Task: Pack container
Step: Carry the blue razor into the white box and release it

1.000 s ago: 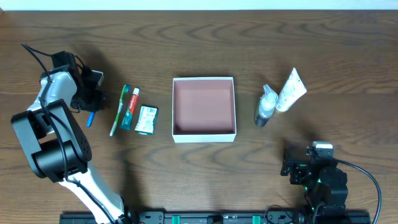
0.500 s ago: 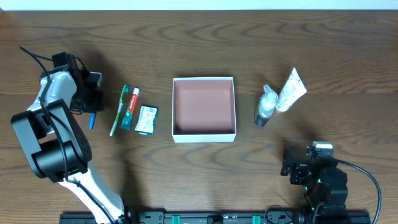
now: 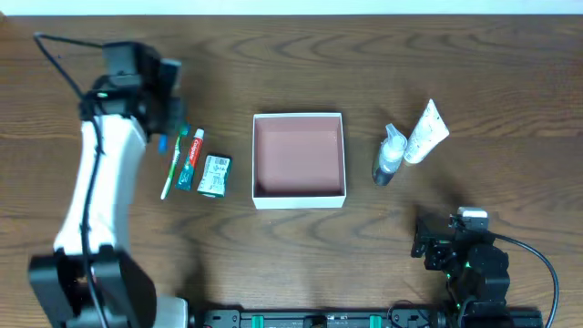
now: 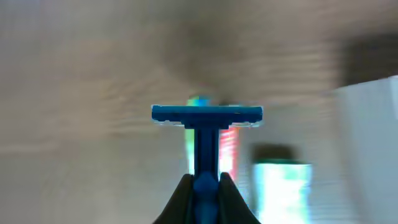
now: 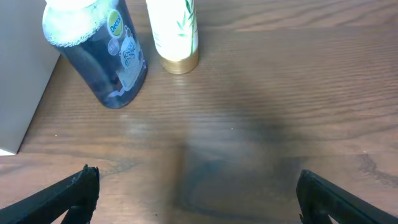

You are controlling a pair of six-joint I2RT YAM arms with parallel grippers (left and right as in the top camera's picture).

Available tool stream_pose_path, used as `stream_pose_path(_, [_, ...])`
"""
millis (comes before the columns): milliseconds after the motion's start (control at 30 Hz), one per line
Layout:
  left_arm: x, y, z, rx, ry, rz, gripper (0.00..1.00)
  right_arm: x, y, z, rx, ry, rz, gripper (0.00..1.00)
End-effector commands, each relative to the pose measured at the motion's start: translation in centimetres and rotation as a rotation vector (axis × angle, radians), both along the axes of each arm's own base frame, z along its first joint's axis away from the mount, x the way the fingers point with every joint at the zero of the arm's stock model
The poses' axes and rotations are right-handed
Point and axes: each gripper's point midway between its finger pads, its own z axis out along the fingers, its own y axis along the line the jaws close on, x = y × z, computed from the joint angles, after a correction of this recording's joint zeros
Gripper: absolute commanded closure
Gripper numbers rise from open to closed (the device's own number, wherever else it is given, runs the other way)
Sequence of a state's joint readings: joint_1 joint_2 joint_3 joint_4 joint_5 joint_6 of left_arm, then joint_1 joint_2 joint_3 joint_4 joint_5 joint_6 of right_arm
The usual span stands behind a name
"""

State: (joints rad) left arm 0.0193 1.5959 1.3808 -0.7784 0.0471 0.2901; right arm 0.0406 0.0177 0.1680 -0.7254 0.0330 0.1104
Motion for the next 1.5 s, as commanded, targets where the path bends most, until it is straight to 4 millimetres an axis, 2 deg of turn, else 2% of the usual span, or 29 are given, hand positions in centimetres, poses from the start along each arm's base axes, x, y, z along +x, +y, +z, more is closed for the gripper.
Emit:
stream_pose_path(0, [-0.4, -4.5, 1.9, -0.084, -0.043, 0.022, 0.94, 0.0, 0.0, -0.1, 0.000, 0.003, -0.001, 0.01])
stream_pose_path(100, [-1.4, -9.1, 2.2, -0.171, -0.034, 0.050, 0.94, 0.0, 0.0, -0.1, 0.000, 0.003, -0.001, 0.01])
stream_pose_path(200, [-2.4, -12.8, 1.4, -0.212, 0.000, 0.039, 0.94, 0.0, 0.0, -0.1, 0.000, 0.003, -0.001, 0.01])
stream_pose_path(300, [-3.4, -15.8, 0.5, -0.208, 0.032, -0.025, 0.94, 0.0, 0.0, -0.1, 0.000, 0.003, -0.001, 0.01])
stream_pose_path(367, [-3.7, -16.7, -0.3, -0.195, 0.049, -0.006, 0.94, 0.0, 0.0, -0.1, 0.000, 0.003, -0.001, 0.01])
stream_pose_path(467, [-4.0, -16.9, -2.1, -0.161, 0.084, 0.084, 0.94, 0.0, 0.0, -0.1, 0.000, 0.003, -0.001, 0.01])
stream_pose_path(700, [-4.8, -18.0, -8.0, -0.123, 0.232, 0.193, 0.94, 0.0, 0.0, -0.1, 0.000, 0.003, -0.001, 0.01])
stream_pose_path(933, [-5.2, -17.7, -11.6, -0.067, 0.314, 0.207, 0.94, 0.0, 0.0, -0.1, 0.000, 0.003, -0.001, 0.01])
stream_pose_path(1133, [-5.4, -17.6, -11.6, -0.060, 0.321, 0.203, 0.91, 0.0, 0.0, -0.1, 0.000, 0.003, -0.001, 0.01])
stream_pose_path(1233, [-5.7, -17.4, -11.6, -0.049, 0.334, 0.195, 0.78, 0.0, 0.0, -0.1, 0.000, 0.003, -0.001, 0.01])
stream_pose_path(1400, [-5.7, -17.5, -11.3, -0.048, 0.335, 0.192, 0.66, 0.0, 0.0, -0.1, 0.000, 0.003, -0.001, 0.01])
stream_pose_path(1467, [-5.5, -17.6, -10.8, -0.056, 0.334, 0.190, 0.65, 0.0, 0.0, -0.1, 0.000, 0.003, -0.001, 0.01])
